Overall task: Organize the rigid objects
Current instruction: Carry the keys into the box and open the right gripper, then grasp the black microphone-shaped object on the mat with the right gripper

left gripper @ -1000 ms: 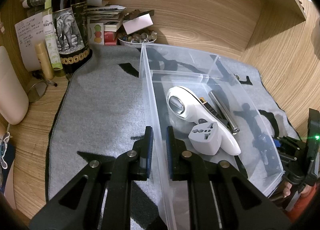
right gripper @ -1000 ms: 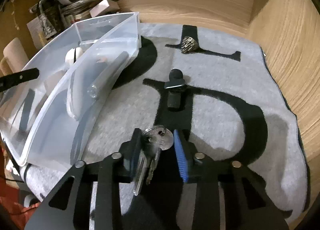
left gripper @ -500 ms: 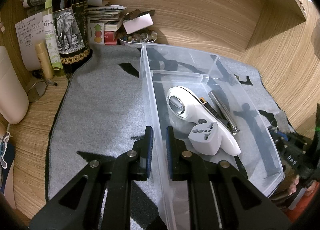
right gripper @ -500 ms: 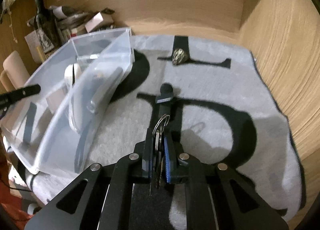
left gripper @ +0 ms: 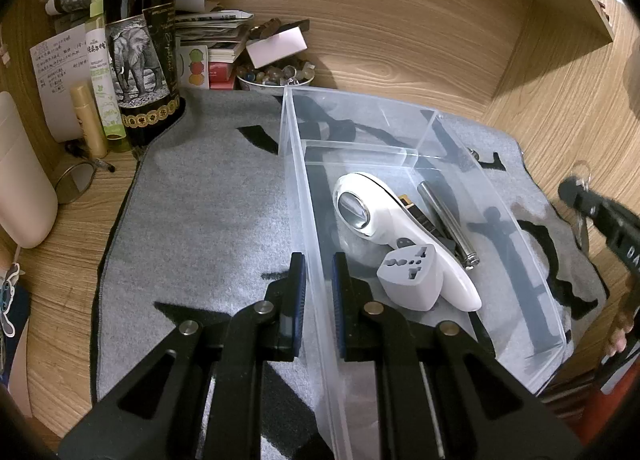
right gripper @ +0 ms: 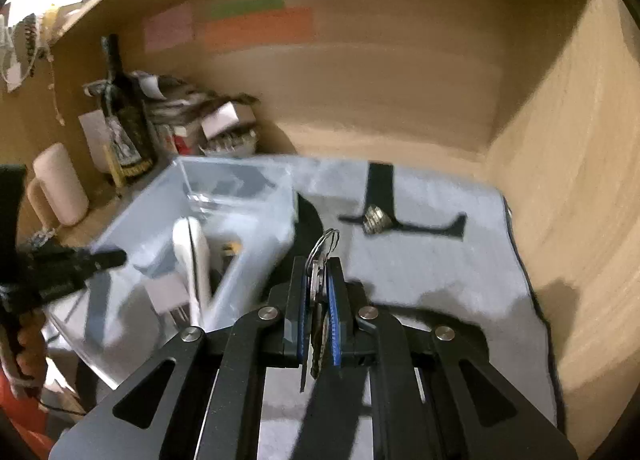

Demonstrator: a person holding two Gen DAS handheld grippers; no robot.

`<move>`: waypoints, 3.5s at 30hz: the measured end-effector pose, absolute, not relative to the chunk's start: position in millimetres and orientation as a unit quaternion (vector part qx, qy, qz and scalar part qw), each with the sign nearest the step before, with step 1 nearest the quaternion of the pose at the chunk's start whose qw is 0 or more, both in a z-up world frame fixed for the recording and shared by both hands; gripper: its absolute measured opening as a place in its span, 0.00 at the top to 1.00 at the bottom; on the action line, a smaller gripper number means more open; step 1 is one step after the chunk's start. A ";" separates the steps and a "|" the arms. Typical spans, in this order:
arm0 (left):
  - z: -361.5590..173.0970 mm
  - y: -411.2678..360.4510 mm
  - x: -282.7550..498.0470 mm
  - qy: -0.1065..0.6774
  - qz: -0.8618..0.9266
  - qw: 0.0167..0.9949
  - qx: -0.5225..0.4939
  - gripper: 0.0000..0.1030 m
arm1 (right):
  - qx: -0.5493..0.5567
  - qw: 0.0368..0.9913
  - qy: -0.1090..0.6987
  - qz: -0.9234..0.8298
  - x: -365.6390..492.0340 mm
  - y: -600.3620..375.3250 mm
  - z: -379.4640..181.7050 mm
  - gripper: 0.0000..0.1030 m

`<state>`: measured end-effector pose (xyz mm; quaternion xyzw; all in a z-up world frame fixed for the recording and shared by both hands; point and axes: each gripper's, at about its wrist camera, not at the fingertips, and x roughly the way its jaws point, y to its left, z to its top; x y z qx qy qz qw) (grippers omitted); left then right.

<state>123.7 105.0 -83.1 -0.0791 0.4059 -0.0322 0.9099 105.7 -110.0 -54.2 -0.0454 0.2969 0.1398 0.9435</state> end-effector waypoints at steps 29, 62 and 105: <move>-84.1 106.1 122.5 0.406 -0.033 0.910 -0.081 0.89 | -0.141 0.894 0.346 0.246 155.8 -17.0 -77.6 0.92; -84.4 106.6 122.1 0.406 -0.033 0.910 -0.081 0.89 | -0.060 0.946 0.285 0.145 134.6 -108.7 -33.0 0.22; -84.6 106.7 121.9 0.406 -0.032 0.910 -0.080 0.89 | -0.052 0.915 0.379 0.124 154.8 -130.0 -96.8 0.79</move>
